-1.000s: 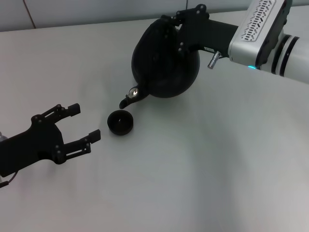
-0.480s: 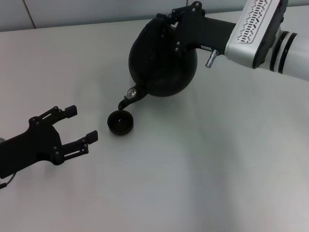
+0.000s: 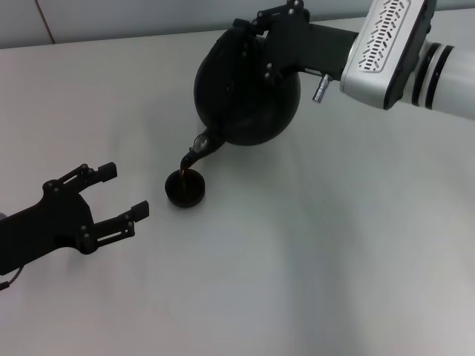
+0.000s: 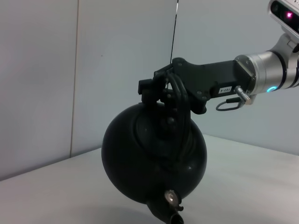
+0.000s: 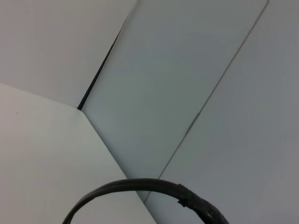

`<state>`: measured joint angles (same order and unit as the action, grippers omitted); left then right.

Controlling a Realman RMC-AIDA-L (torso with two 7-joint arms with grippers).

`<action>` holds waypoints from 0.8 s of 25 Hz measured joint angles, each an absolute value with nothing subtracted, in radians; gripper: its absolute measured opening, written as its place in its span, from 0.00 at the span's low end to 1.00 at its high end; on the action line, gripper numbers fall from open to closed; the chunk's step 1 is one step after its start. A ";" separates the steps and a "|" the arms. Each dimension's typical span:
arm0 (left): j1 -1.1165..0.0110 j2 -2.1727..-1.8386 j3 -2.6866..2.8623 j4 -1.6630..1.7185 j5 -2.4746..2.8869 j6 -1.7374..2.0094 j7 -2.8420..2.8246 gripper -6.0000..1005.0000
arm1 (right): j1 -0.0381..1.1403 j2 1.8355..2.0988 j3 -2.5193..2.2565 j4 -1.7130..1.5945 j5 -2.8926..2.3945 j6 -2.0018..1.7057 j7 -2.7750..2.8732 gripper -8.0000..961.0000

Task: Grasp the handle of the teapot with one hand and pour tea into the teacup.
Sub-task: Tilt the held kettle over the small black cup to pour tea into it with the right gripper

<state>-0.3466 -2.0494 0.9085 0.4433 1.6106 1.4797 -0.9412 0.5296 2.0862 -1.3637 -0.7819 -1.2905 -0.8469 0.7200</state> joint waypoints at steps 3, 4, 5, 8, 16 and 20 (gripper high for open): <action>-0.347 -2.049 0.909 0.443 1.611 1.479 -0.941 0.87 | 0.529 2.086 -1.364 -0.786 -1.290 -0.847 0.708 0.13; -0.347 -2.049 0.909 0.443 1.611 1.479 -0.941 0.87 | 0.529 2.086 -1.364 -0.787 -1.290 -0.847 0.708 0.13; -0.347 -2.049 0.909 0.443 1.611 1.478 -0.942 0.87 | 0.529 2.086 -1.364 -0.787 -1.290 -0.847 0.707 0.13; -0.347 -2.049 0.909 0.443 1.611 1.474 -0.942 0.87 | 0.529 2.086 -1.364 -0.787 -1.290 -0.847 0.706 0.13; -0.349 -2.049 0.910 0.443 1.611 1.465 -0.938 0.87 | 0.518 2.088 -1.364 -0.781 -1.274 -0.847 0.707 0.13; -0.352 -2.049 0.911 0.443 1.611 1.459 -0.938 0.87 | 0.508 2.089 -1.364 -0.756 -1.238 -0.856 0.712 0.13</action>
<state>-0.3523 -2.0494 0.9111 0.4433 1.6107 1.4590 -0.9376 0.5082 2.0893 -1.3636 -0.7563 -1.2383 -0.8560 0.7123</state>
